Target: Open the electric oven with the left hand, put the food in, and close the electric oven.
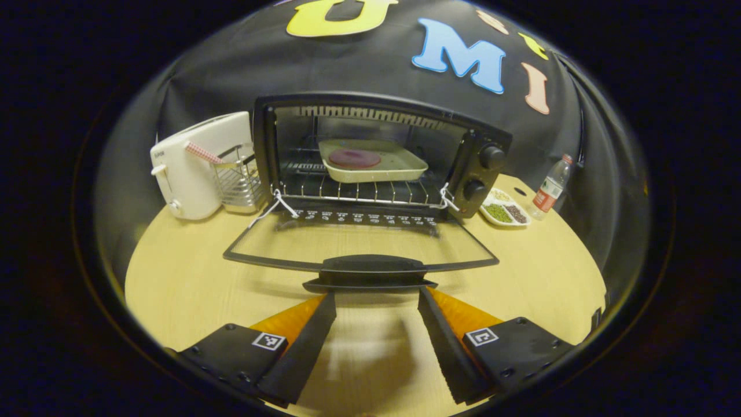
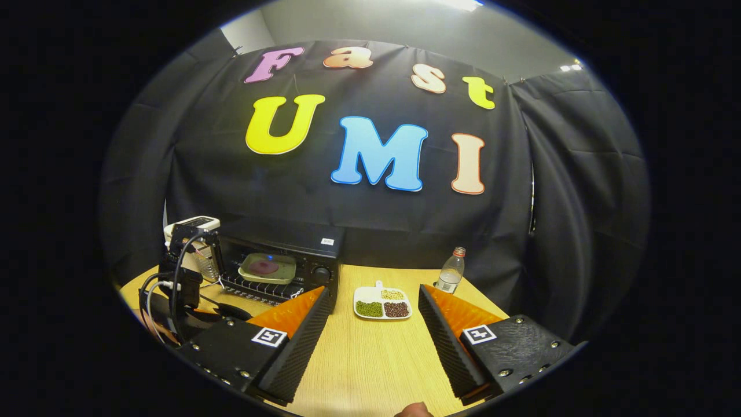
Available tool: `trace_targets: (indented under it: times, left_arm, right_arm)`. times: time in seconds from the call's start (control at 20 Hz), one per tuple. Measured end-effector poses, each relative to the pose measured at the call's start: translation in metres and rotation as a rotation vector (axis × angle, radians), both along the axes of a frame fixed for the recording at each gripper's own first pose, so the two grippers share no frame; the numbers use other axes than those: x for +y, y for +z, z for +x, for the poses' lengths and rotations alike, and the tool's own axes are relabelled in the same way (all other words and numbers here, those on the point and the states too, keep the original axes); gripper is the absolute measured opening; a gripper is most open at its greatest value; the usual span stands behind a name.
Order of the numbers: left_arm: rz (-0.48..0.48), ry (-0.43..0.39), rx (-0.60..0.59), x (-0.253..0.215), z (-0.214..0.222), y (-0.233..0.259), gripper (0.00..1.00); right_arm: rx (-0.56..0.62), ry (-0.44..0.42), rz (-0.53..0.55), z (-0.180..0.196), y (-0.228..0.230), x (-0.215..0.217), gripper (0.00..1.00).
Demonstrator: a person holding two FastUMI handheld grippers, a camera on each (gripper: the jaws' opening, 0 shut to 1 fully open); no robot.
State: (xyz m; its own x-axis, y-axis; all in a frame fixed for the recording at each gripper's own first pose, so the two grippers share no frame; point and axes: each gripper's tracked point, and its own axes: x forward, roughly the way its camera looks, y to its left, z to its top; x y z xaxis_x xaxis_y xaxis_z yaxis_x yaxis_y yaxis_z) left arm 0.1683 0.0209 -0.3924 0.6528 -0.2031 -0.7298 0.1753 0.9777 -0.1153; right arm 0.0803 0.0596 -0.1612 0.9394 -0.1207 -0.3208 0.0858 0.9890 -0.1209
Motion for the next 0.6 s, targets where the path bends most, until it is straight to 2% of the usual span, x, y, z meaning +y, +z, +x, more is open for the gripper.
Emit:
trace_targets:
  times: [0.15, 0.6]
  left_arm:
    - [0.023, -0.023, -0.065, -0.003, 0.005, 0.02, 1.0]
    - [0.022, -0.028, -0.154, -0.007, 0.035, 0.058, 0.97]
  right_arm:
    - [0.004, -0.001, 0.017, 0.003, -0.003, -0.002, 0.95]
    - [0.016, 0.01, 0.038, 0.006, -0.009, 0.003, 0.95]
